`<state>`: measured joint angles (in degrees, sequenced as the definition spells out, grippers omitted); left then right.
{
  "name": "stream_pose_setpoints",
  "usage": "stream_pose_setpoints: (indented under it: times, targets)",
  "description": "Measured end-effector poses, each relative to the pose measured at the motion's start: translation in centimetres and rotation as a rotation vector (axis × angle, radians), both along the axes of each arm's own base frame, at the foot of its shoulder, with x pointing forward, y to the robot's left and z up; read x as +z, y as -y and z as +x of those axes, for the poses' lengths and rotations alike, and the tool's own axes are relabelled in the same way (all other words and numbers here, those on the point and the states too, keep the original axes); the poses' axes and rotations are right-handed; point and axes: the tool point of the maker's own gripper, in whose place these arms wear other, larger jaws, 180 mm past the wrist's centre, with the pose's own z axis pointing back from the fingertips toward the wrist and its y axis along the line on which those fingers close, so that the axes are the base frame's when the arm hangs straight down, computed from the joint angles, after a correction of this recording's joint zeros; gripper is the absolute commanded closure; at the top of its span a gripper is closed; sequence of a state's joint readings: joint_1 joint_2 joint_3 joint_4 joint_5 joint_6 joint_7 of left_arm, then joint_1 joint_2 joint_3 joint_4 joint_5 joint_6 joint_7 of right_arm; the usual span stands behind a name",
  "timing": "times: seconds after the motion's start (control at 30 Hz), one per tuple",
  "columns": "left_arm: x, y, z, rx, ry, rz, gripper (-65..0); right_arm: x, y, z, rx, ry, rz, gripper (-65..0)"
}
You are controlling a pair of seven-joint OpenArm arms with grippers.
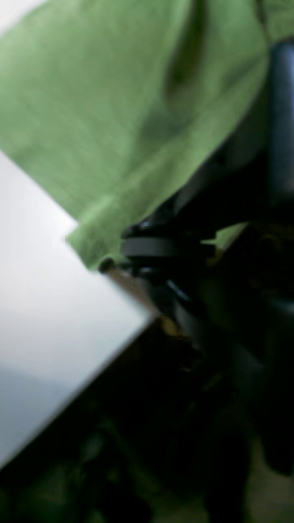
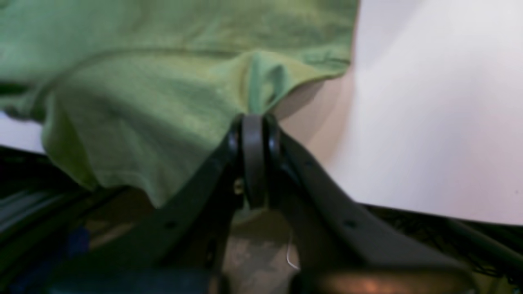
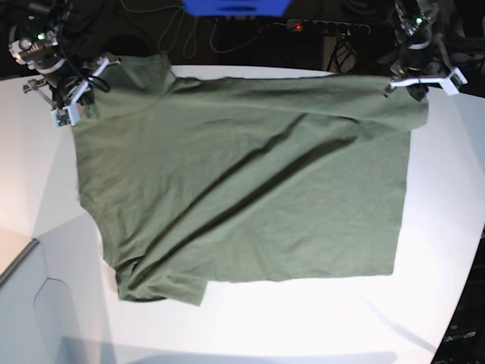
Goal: Layout the t-shirt on the table in an organized manner, then fold the t-shirt properly
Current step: 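Drag the held shirt edges with both grippers to straighten the shirt, then lift the shirt edge with both grippers off the table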
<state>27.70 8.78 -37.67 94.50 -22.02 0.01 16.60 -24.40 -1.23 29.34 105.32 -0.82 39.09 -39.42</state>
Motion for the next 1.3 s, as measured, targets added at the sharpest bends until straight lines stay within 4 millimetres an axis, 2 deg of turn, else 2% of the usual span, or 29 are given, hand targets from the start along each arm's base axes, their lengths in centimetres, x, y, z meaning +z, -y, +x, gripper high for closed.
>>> stream_pose_setpoints:
  times: [0.1, 0.17, 0.27, 0.37, 0.43, 0.53, 0.6, 0.7, 0.8, 0.87, 1.0, 1.1, 1.17, 1.23, 1.3]
  targets:
    - [1.2, -0.4, 2.7, 0.003, 0.064, 0.014, -0.1, 1.1, 0.0, 2.6, 0.002, 0.059, -0.002, 0.0]
    - [2.5, -0.4, 5.2, -0.002, 0.127, 0.019, -0.1, 2.0, 0.0, 4.7, 0.0, 0.106, -0.003, 0.0]
    - [4.8, -0.2, 9.4, -0.015, 0.224, 0.015, -0.1, 4.5, 0.1, 9.0, 0.003, 0.216, 0.0, 0.0]
    - [7.8, -0.4, 14.0, -0.063, 0.312, 0.059, -0.1, 5.4, 0.5, 12.7, 0.003, 0.254, -0.008, 0.0]
    - [9.9, 0.6, 17.8, -0.157, 0.364, 0.081, -0.1, 5.7, 1.2, 15.4, 0.0, 0.252, -0.053, 0.0]
    - [12.3, 2.5, 22.8, -0.252, 0.428, 0.089, -0.1, 6.4, 1.1, 19.6, 0.007, 0.264, -0.052, 0.0]
    - [13.8, 3.4, 25.6, -0.286, 0.464, 0.084, -0.1, 7.5, 0.8, 22.2, 0.015, 0.289, -0.043, 0.0]
    - [15.5, 4.2, 29.5, -0.329, 0.487, 0.087, -0.1, 9.8, 1.4, 25.6, 0.01, 0.325, -0.053, 0.0]
    - [18.1, 4.8, 33.9, -0.361, 0.511, 0.088, -0.1, 13.7, 1.7, 29.5, 0.009, 0.405, -0.038, 0.0]
    - [20.8, 5.7, 37.0, -0.386, 0.547, 0.085, -0.1, 17.1, 1.5, 32.0, 0.021, 0.506, -0.009, 0.0]
    - [26.9, 7.1, 42.6, -0.431, 0.592, 0.087, -0.1, 24.0, 2.5, 35.2, 0.024, 0.669, -0.019, 0.0]
    - [31.6, 8.1, 45.2, -0.454, 0.629, 0.088, -0.1, 29.1, 3.4, 36.6, 0.018, 0.781, -0.029, 0.0]
    - [35.5, 8.6, 46.2, -0.468, 0.674, 0.103, -0.1, 32.8, 3.6, 37.5, 0.018, 0.851, -0.031, 0.0]
    - [39.4, 8.9, 46.7, -0.47, 0.735, 0.118, -0.1, 36.3, 3.8, 37.8, 0.019, 0.927, -0.03, 0.0]
    - [42.8, 9.1, 46.7, -0.476, 0.794, 0.146, -0.1, 38.7, 4.1, 37.8, 0.015, 0.976, -0.04, 0.0]
